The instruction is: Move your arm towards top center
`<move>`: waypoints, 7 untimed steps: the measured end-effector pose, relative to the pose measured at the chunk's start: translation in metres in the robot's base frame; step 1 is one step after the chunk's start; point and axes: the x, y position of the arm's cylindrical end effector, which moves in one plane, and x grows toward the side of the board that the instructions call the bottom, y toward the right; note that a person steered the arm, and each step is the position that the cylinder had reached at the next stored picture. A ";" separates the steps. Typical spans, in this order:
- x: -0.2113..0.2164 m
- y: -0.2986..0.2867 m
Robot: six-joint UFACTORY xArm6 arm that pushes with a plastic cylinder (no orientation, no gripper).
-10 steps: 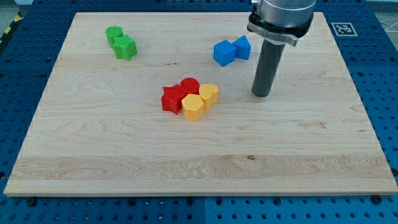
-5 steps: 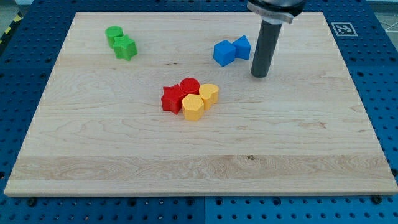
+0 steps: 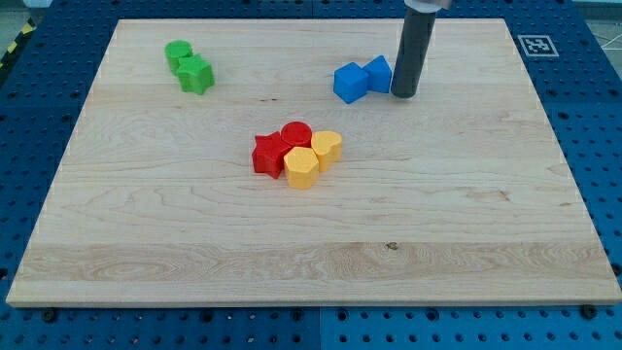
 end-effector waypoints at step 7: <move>-0.060 -0.039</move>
